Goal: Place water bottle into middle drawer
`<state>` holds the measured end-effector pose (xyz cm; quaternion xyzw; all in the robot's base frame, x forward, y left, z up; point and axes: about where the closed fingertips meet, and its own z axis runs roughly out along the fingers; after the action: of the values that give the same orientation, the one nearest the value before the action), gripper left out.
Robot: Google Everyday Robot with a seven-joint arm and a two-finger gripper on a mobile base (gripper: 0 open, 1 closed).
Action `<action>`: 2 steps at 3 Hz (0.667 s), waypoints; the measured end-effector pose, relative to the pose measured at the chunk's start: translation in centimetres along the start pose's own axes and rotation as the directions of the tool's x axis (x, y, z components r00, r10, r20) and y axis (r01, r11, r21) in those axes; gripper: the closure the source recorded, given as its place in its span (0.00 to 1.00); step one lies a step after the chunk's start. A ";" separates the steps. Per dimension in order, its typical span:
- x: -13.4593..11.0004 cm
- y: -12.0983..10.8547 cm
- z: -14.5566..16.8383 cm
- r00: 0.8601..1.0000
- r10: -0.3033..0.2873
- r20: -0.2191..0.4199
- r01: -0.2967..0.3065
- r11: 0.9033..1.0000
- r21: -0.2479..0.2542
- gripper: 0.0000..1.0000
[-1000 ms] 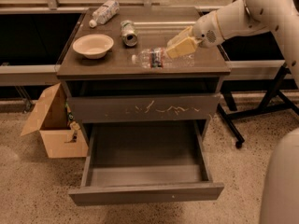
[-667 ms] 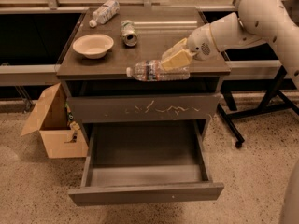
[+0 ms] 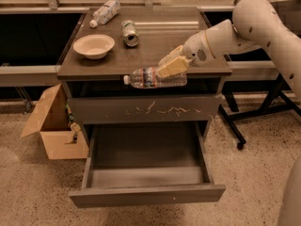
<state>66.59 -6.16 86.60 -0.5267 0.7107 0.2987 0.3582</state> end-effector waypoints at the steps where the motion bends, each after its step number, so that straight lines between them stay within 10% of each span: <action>1: 0.6 3.9 1.5 0.999 -0.026 -0.041 0.025 0.999 -0.025 1.00; 2: 2.4 8.2 3.6 0.995 -0.033 -0.095 0.029 0.998 -0.049 1.00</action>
Offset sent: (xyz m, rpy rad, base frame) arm -0.1261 0.0538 -0.0688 -0.1495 0.0617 0.0857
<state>58.92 -2.38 82.95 -0.5597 0.7115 0.2841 0.3158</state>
